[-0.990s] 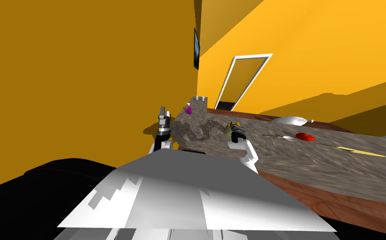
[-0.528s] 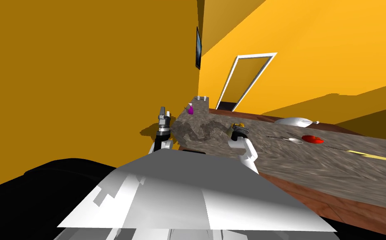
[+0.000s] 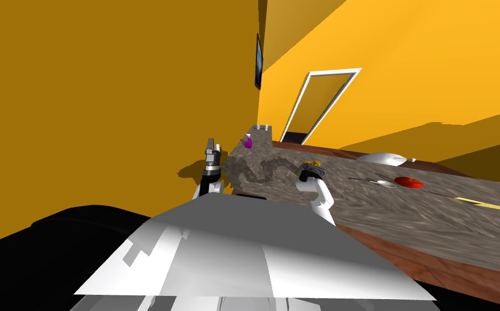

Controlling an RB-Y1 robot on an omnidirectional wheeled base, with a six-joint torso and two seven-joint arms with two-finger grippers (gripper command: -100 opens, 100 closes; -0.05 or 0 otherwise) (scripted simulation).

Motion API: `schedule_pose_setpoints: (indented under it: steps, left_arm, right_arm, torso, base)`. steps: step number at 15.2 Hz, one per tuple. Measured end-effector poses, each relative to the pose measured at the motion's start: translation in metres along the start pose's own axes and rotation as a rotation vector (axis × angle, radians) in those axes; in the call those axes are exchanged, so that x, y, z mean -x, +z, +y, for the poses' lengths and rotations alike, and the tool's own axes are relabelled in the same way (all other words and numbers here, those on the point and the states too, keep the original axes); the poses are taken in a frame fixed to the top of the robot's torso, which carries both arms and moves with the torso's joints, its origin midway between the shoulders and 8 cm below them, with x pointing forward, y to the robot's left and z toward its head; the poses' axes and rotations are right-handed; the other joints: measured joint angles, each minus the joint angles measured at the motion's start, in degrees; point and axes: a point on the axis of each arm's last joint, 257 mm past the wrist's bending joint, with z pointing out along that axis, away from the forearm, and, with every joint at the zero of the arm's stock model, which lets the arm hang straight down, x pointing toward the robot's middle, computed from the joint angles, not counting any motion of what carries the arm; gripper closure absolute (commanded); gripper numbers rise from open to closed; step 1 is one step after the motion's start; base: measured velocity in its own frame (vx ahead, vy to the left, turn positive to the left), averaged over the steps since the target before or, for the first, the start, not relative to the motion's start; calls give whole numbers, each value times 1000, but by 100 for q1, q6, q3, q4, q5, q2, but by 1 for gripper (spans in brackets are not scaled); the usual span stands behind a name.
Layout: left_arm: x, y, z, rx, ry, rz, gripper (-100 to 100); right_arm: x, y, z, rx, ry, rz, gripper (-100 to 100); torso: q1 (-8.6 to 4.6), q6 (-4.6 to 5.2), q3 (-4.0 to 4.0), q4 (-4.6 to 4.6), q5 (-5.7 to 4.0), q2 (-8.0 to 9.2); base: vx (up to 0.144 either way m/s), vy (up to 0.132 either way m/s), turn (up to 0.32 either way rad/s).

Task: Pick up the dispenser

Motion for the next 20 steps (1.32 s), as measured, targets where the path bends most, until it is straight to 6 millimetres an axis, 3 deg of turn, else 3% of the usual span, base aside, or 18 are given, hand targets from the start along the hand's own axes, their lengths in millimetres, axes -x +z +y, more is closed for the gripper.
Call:
schedule_pose_setpoints:
  steps: [3, 4, 10, 20]
  left_arm:
    - [0, 0, 0, 0, 0, 0, 0]
    - [0, 0, 0, 0, 0, 0, 0]
    - [0, 0, 0, 0, 0, 0, 0]
    - [0, 0, 0, 0, 0, 0, 0]
  right_arm:
    - [0, 0, -1, -1, 0, 0, 100]
    - [0, 0, -1, -1, 0, 0, -100]
    - [21, 10, 26, 97, -38, -75, -100]
    - [43, 21, 75, 308, -145, -187, -100]
  torso:
    - [-6, -7, -3, -1, -3, -4]
    - [-8, -7, -4, -2, -4, -6]
    - [1, -9, 20, 7, -2, 35]
    - [-16, -9, 2, 0, -5, 4]
  base:
    - [0, 0, 0]
    - [-59, 13, 64]
    - [-113, 28, 93]
    - [-42, -2, 99]
